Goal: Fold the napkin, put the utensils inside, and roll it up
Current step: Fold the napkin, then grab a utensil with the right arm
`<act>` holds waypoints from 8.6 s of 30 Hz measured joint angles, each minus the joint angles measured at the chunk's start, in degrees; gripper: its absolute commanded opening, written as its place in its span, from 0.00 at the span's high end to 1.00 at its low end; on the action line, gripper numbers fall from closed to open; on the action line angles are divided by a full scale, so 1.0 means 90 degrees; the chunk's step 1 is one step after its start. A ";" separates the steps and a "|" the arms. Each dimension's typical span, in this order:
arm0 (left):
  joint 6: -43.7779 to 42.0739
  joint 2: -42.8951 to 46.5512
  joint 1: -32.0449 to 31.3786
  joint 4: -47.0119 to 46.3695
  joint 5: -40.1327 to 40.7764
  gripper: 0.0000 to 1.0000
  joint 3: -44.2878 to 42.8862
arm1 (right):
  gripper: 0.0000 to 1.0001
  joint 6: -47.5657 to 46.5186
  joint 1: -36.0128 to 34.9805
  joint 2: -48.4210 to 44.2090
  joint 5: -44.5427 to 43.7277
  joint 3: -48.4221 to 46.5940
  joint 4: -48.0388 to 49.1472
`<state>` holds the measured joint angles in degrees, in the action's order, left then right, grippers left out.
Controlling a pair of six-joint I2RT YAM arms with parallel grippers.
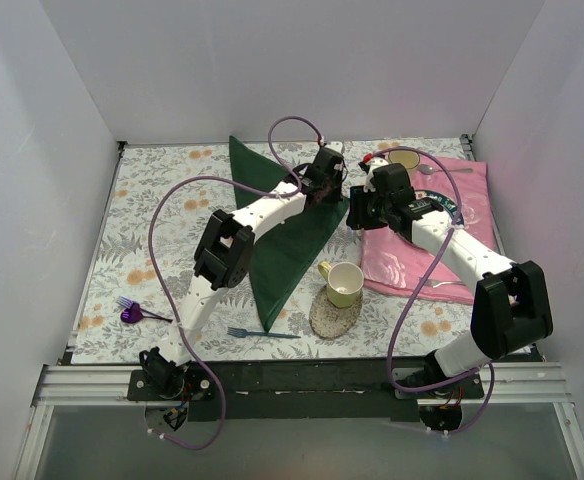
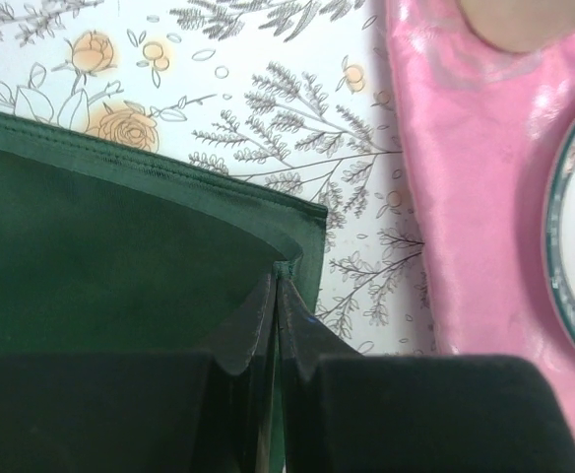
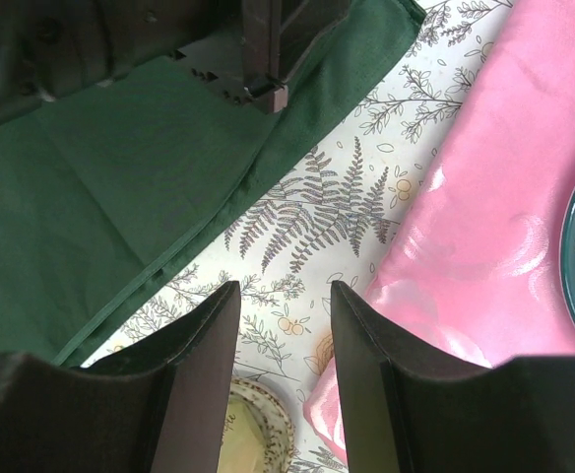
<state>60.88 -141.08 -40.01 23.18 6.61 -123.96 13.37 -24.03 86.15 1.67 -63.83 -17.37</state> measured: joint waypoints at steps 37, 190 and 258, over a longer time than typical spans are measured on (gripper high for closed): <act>0.0092 -0.0549 -0.0015 -0.0345 0.0170 1.00 -0.0231 | 0.50 0.0024 0.0053 -0.0010 0.0036 0.0002 0.0034; 0.2793 0.1314 0.4313 -0.2555 -0.3028 1.00 0.4170 | 0.78 -0.0279 -0.3912 0.2076 0.1809 0.0058 0.0102; 0.2113 0.8075 0.5508 0.0374 -0.1982 0.25 0.7006 | 0.80 -0.2494 -0.5673 0.2662 -0.0369 -0.1256 -0.1282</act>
<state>79.90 -68.40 9.56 26.55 -11.22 -60.90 -9.08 -75.09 110.10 -1.65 -75.13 -28.91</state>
